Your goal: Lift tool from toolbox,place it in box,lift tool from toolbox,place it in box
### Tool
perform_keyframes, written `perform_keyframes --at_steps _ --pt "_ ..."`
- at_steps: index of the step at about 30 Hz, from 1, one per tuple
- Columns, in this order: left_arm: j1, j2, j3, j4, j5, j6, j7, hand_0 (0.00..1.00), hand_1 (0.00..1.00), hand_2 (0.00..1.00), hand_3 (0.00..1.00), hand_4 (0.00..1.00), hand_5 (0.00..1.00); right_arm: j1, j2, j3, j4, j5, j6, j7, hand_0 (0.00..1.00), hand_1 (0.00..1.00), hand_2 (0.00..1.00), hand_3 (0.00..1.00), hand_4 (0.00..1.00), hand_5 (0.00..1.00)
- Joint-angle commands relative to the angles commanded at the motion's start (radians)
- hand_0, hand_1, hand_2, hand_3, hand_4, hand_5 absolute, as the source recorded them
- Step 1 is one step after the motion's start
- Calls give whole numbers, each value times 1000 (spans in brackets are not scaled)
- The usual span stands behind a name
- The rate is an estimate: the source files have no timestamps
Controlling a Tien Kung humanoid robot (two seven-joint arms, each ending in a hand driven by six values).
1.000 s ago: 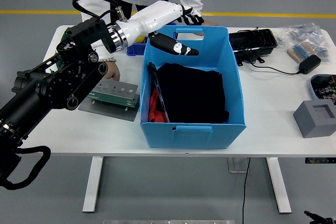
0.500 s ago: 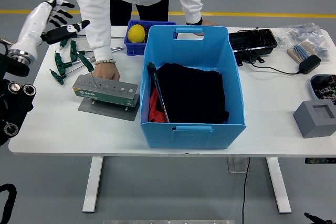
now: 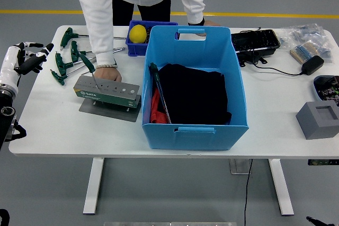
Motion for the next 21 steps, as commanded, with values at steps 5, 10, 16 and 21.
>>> perform_keyframes --at_steps 5,10,16,21 --pt "8 -4 48 2 -194 -51 132 271 287 411 706 868 770 1 0 -3 0 6 -1 1 625 598 662 539 779 659" --pt "-1 -4 81 3 -337 -66 199 254 289 426 722 853 880 1 0 -3 0 9 -1 1 625 598 662 539 779 659" --pt "-14 -3 108 12 -453 -63 223 238 289 434 742 852 929 -1 1 -2 0 7 -1 0 625 598 662 539 779 658" --pt "-27 -1 131 26 -526 -45 223 224 288 432 755 854 960 -5 3 1 0 1 0 -1 625 600 662 539 777 656"
